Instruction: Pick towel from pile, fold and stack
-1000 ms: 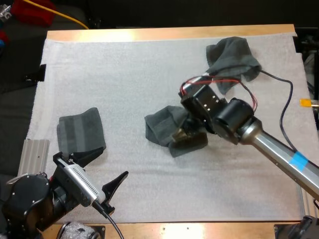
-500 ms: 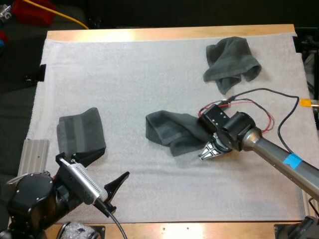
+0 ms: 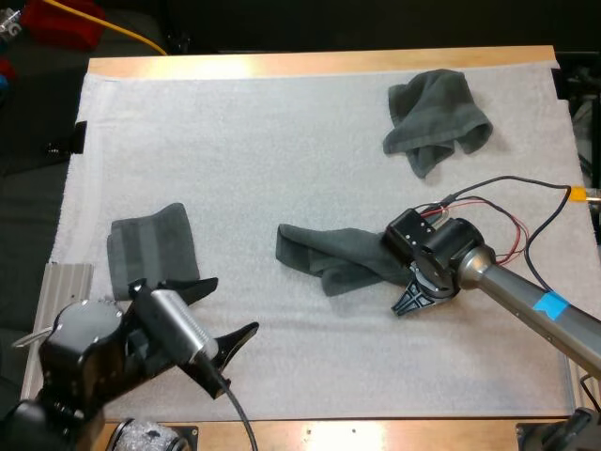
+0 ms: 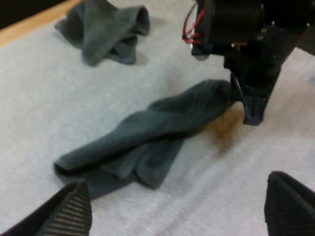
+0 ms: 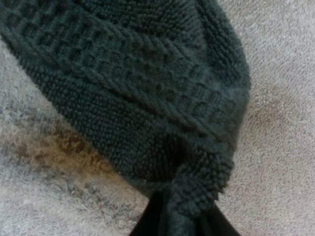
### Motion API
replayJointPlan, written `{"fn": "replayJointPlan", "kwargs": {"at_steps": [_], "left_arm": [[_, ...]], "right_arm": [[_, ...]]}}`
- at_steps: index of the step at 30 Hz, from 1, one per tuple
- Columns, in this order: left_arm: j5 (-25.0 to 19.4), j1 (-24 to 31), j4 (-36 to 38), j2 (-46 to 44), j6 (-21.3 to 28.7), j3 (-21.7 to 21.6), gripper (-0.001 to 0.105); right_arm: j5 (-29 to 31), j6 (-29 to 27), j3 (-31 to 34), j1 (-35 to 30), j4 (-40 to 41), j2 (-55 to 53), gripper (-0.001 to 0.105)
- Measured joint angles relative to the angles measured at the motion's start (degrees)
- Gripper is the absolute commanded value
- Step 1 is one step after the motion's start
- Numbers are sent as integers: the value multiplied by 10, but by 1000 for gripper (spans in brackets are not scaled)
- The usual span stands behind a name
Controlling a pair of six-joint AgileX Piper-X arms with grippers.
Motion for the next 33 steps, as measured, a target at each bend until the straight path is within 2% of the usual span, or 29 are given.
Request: {"fn": "replayJointPlan", "kwargs": {"at_steps": [5, 12, 15, 18, 19, 23, 29, 33], "left_arm": [[38, 0, -1, 32, -11, 0, 70], [45, 0, -12, 55, -14, 0, 70], [45, 0, -15, 56, -15, 0, 70], [45, 0, -18, 56, -15, 0, 70], [46, 0, -18, 56, -15, 0, 70], [46, 0, -19, 56, -15, 0, 70], [46, 0, -19, 56, -15, 0, 70], [46, 0, -19, 56, -15, 0, 70]], "right_arm": [[1, 0, 1, 0, -23, 0, 4], [4, 3, 1, 0, -59, 0, 14], [35, 13, 1, 0, -72, 0, 21], [82, 25, 1, 0, -74, 0, 35], [96, 27, 0, 0, -74, 0, 44], [115, 30, -15, 0, -65, -3, 66], [113, 29, -37, 0, -62, -50, 70], [80, 35, -38, 0, -60, -94, 70]]}}
